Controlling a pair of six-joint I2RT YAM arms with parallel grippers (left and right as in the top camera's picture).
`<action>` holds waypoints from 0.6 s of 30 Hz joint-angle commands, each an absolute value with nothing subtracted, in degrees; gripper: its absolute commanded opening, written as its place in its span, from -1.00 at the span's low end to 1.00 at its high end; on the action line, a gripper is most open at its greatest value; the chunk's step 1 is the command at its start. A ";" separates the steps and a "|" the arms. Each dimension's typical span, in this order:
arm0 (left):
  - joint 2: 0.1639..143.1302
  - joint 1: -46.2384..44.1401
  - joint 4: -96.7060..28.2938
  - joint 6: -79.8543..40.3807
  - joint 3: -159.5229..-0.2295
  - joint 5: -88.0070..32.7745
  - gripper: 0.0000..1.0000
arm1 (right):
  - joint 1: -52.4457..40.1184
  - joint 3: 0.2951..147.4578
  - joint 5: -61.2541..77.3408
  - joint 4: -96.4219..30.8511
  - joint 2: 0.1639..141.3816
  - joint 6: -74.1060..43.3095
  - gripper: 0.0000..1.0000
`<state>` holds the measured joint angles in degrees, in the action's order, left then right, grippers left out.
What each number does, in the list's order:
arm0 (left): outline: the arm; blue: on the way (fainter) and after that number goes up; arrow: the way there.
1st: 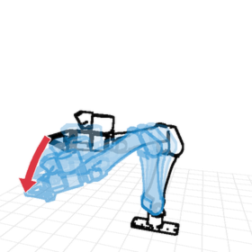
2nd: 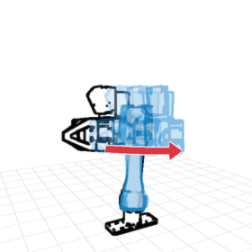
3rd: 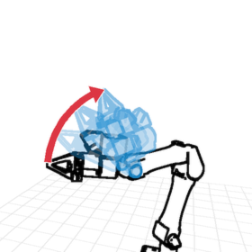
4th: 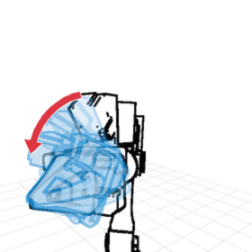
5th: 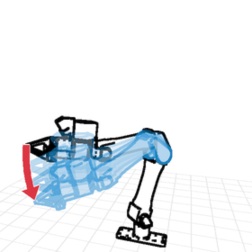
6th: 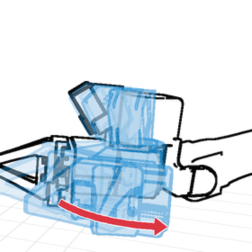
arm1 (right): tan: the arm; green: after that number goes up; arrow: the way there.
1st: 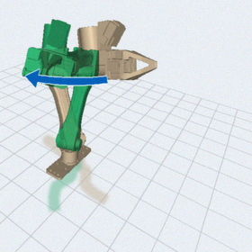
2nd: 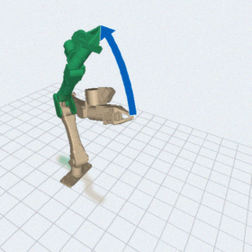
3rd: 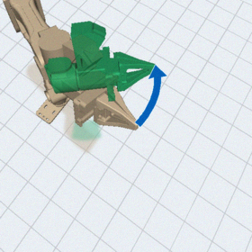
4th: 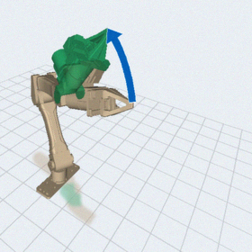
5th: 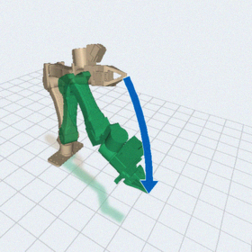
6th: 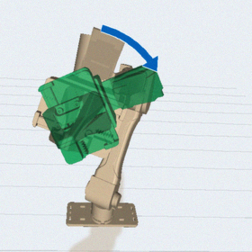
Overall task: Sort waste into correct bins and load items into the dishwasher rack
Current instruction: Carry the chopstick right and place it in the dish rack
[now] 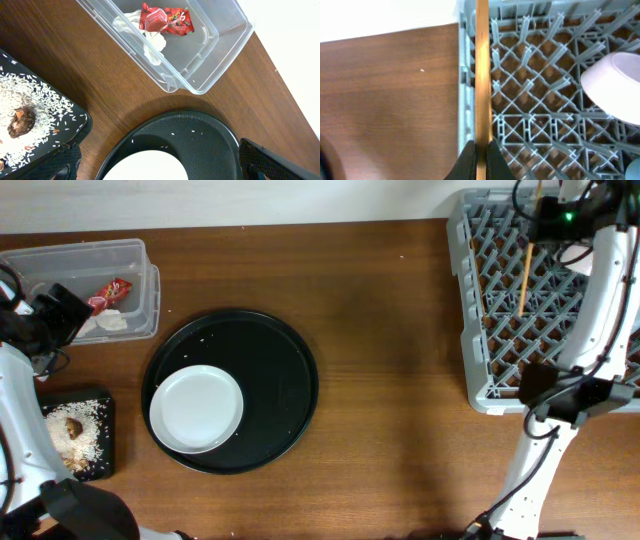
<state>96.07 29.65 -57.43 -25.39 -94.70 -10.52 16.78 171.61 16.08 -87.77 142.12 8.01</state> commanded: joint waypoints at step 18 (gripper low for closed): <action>96.09 29.78 -57.39 -25.91 -94.76 -10.70 0.99 | 13.08 153.71 19.97 -76.31 143.61 2.17 0.49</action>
